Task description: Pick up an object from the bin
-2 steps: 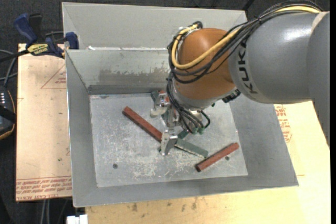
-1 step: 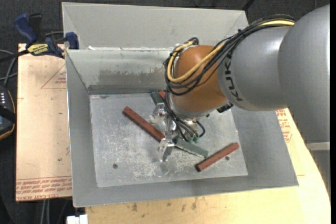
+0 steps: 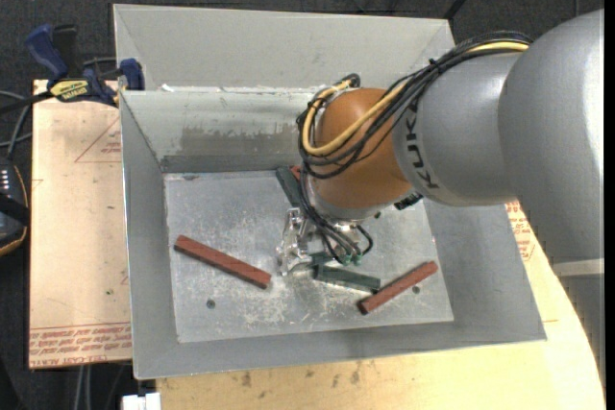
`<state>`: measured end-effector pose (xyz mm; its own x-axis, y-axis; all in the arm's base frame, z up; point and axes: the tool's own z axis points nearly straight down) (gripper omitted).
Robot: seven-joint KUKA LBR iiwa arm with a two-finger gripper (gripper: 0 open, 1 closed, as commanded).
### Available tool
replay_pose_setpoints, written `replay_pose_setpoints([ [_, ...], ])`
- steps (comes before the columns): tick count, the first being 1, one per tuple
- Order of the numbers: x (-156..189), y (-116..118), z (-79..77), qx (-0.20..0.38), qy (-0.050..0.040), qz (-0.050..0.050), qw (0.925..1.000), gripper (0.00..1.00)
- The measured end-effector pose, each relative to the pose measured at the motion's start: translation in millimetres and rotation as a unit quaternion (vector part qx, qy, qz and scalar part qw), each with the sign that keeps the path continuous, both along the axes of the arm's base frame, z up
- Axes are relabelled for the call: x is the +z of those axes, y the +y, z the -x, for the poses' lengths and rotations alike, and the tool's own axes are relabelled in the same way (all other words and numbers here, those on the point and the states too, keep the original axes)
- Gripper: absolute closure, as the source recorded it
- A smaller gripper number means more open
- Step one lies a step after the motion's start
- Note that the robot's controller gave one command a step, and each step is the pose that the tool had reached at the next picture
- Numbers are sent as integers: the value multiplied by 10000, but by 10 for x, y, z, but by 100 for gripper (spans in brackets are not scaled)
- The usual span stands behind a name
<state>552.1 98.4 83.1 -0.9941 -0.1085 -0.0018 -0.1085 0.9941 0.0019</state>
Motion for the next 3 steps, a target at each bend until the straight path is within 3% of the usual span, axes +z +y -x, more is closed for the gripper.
replay_pose_setpoints([
  [1, -1, -1, 0, -1, 1, 0, 10000, 0],
  [2, -1, -1, 0, 0, 2, 1, 10000, 0],
  [3, 80, -428, 115, 358, 11, 0, 9994, 0],
])
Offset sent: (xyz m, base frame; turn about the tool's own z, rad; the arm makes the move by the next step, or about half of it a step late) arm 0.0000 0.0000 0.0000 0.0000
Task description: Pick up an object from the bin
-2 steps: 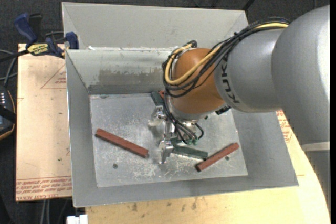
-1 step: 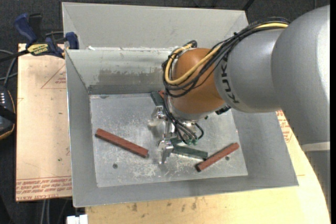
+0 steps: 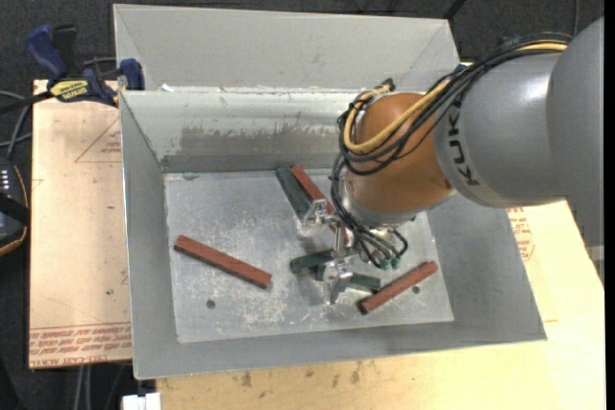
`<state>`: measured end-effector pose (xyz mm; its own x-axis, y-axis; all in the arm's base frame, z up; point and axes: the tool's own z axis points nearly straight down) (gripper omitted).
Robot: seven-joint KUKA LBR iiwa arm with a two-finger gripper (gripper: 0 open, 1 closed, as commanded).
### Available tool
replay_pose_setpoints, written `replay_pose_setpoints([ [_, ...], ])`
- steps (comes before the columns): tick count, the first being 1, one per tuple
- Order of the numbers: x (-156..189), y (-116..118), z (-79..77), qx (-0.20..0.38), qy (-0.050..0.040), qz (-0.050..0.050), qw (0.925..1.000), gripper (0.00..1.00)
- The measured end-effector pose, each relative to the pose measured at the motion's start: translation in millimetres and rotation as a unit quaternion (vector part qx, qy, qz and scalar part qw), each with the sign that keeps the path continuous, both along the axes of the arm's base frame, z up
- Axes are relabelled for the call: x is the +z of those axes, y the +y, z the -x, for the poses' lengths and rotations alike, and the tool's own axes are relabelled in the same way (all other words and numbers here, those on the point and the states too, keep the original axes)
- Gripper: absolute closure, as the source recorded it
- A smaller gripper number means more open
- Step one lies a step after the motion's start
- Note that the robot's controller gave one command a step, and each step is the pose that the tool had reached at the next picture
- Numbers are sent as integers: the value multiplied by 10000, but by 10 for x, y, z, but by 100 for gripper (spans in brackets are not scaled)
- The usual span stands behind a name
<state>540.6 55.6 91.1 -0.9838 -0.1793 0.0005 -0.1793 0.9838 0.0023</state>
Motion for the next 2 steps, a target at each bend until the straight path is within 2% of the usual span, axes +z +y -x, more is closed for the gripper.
replay_pose_setpoints([
  [1, -133, -191, 489, 13, -116, -9, 9999, 100],
  [2, -133, -191, 489, 13, -116, -10, 9999, 100],
])
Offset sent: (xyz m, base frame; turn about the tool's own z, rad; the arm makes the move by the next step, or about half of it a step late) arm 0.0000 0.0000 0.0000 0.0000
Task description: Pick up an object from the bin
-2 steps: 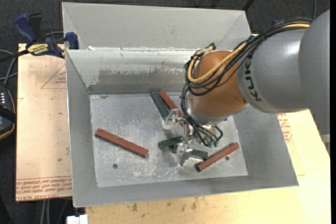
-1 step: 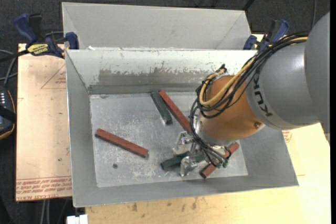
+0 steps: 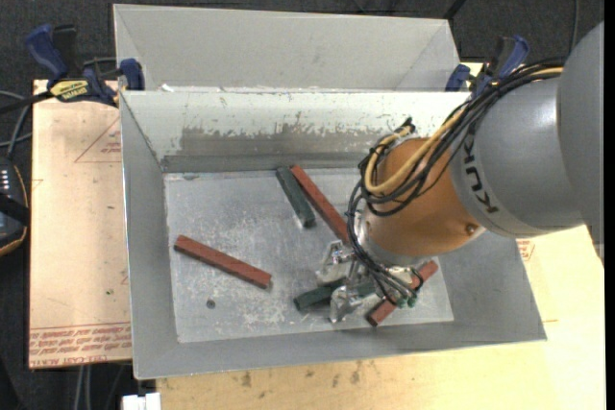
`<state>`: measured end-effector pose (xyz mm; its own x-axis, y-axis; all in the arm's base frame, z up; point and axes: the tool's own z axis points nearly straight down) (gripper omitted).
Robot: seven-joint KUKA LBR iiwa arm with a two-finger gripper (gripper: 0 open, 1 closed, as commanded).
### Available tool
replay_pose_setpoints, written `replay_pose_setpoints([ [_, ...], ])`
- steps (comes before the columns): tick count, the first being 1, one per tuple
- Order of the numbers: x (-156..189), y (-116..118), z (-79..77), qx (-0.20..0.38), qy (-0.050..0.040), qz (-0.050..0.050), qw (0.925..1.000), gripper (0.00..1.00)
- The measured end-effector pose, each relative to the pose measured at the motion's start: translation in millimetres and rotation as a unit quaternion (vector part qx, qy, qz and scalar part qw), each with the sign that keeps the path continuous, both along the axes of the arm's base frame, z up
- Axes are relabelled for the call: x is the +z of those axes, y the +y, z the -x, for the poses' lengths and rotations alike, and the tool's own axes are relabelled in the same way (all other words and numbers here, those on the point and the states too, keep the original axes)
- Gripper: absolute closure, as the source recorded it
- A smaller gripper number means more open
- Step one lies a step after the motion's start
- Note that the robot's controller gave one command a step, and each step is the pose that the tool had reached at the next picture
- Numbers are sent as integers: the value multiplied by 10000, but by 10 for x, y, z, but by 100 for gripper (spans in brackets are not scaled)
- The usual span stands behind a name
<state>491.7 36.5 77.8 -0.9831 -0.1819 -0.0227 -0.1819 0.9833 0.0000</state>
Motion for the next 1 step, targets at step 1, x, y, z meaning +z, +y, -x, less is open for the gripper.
replay_pose_setpoints([
  [1, 1353, -15, -128, 334, 97, 18, 9994, 100],
])
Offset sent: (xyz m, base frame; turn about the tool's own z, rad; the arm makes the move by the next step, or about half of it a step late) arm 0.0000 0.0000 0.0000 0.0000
